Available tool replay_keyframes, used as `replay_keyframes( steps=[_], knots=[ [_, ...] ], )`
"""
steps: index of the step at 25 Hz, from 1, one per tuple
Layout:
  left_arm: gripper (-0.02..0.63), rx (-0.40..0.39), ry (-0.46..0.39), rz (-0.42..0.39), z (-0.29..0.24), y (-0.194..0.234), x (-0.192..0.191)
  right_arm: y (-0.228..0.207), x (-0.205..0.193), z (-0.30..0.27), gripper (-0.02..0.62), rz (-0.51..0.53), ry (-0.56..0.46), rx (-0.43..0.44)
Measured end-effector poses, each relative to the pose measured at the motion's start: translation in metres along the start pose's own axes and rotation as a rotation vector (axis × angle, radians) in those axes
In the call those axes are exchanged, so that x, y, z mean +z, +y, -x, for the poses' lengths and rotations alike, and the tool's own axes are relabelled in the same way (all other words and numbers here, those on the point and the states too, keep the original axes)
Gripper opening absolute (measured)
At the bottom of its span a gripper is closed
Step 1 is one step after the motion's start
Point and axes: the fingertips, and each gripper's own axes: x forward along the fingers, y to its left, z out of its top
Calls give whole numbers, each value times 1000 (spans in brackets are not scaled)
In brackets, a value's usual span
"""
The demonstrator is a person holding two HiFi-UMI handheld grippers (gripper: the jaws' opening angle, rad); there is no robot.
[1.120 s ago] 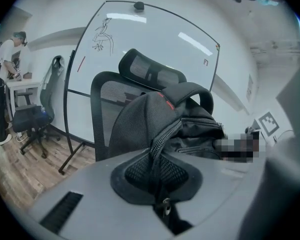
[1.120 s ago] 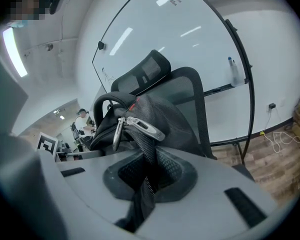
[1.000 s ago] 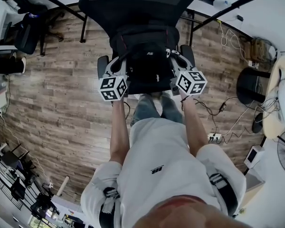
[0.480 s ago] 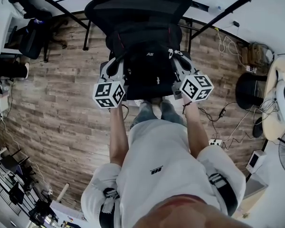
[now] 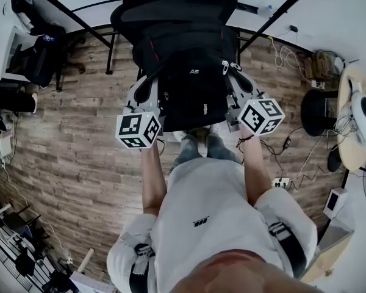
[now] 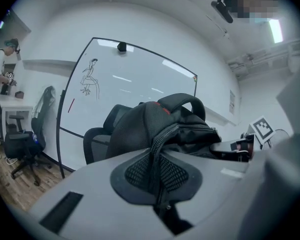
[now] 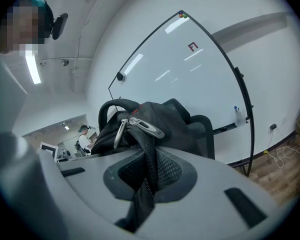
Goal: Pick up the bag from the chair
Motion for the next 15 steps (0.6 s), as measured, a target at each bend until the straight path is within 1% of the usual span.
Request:
replay_keyframes(
  steps=[6,10,15],
  knots=[
    [20,-16,-18,-8,30,-35,5,11,5,46,12,-2,-4,12],
    [20,4,-36,-14,57,-62,4,20,4,83,11,-1,-6,42],
    [20,36,-35,-35,97,-97,-5,29,-2,126,11,-11,-12,90]
  ],
)
